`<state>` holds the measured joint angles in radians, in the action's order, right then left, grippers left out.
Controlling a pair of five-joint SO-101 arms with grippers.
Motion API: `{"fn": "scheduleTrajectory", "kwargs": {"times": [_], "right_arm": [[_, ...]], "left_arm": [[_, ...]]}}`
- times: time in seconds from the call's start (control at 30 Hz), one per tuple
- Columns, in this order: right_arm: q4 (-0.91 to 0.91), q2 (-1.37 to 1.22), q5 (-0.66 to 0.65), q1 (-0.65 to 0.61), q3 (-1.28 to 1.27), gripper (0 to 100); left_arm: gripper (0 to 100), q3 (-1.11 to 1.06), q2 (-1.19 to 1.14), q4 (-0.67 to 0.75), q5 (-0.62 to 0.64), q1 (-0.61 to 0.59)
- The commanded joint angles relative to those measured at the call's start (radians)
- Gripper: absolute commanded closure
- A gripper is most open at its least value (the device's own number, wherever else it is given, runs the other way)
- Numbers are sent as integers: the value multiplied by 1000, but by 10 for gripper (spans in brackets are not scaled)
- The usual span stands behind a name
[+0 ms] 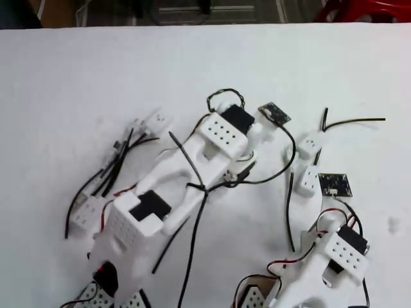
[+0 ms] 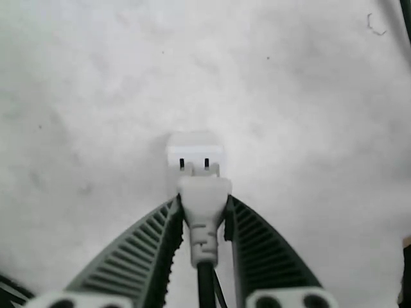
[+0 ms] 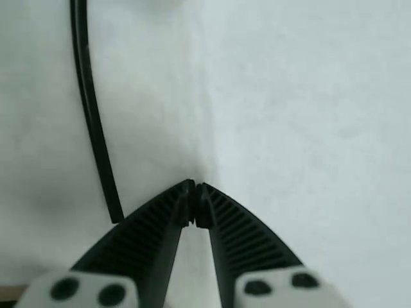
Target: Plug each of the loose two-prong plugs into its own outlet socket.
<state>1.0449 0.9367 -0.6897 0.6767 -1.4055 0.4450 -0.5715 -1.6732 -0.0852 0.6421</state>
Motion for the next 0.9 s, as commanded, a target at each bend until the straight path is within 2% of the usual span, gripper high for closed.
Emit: {"fn": "scheduleTrajectory", "kwargs": {"times": [0.0, 0.2, 0.63, 0.87], "right_arm": [[-16, 15, -11, -5, 5, 981], [-16, 15, -11, -7, 5, 981], [-16, 15, -11, -47, 5, 981], [-16, 15, -11, -47, 5, 981]], "left_arm": [[975, 8, 15, 17, 3, -10], [975, 8, 68, 17, 3, -61], [975, -3, 65, 43, -31, -39], [975, 8, -62, 44, -31, -18]]}}
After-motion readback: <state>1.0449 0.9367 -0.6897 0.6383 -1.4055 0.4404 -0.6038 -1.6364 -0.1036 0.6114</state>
